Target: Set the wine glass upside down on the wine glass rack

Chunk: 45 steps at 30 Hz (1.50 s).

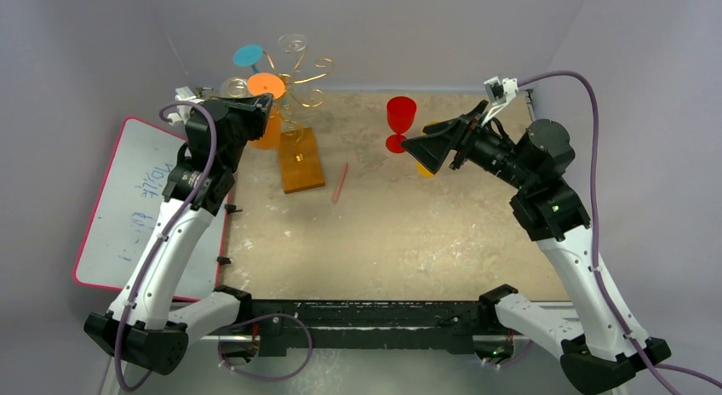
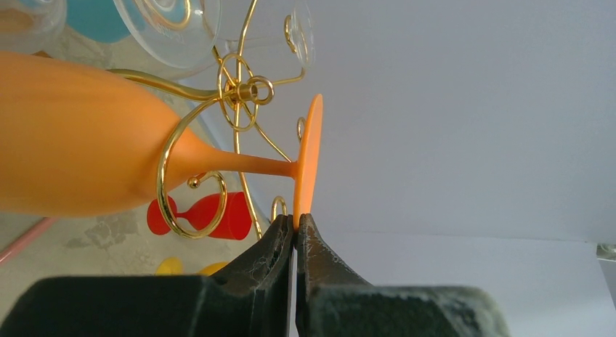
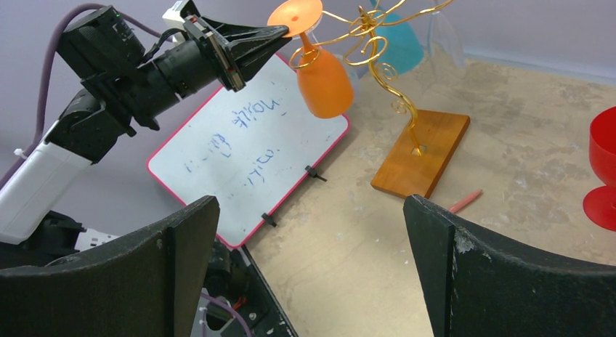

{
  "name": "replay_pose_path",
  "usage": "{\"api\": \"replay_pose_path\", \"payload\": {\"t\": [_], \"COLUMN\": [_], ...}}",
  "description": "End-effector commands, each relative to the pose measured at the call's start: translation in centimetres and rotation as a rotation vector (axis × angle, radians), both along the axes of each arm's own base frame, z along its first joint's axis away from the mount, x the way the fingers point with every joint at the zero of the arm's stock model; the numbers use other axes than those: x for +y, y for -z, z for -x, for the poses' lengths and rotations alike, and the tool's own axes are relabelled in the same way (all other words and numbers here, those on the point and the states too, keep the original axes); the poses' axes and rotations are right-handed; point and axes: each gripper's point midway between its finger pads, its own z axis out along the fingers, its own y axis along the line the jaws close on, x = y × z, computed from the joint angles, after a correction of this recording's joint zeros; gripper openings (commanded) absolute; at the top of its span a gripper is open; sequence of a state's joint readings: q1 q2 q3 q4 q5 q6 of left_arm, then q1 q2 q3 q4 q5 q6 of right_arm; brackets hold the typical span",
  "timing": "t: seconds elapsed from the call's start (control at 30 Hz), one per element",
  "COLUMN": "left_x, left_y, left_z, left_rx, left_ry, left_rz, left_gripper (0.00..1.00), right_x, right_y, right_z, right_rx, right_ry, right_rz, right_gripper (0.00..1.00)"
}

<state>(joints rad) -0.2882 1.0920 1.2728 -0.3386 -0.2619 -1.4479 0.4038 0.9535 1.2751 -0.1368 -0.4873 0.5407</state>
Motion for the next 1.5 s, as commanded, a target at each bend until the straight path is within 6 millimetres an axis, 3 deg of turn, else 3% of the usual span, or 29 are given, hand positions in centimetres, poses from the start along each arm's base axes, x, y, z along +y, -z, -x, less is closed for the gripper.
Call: {"api": "replay_pose_path", "payload": {"t": [0.0,0.67,0.87,1.47], "left_x": [0.8,0.5,-0.9,-1.7], "left_y": [-3.4,-2.5,-2.5,0.1], "left_z": [1.1,2.7,2.8,2.4], "left_rx": [-0.082,-0.047,-0.06,-0.017], "left_ry": [-0.025,0.023,0.097,0.131], "left_rz": [0.052,0.023,0.038,0.055], "left_gripper": [0.0,0.0,0.0,0.0], "right_x": [-0.6,-0.3,-0.2,-0.4], "right_y": [-2.7,-1.7,-1.4,-1.1], "right_z": [0.7,0.3,0.2,0.5], "right_rx": [-0.083,-0.062,-0.056,-0.052], "right_ry": [0.016,0.009,0.007,0.011], "right_rz": [-0.026,-0.019,-0.016,-0.014], "right_gripper": [1.0,1.0,1.0,1.0]}}
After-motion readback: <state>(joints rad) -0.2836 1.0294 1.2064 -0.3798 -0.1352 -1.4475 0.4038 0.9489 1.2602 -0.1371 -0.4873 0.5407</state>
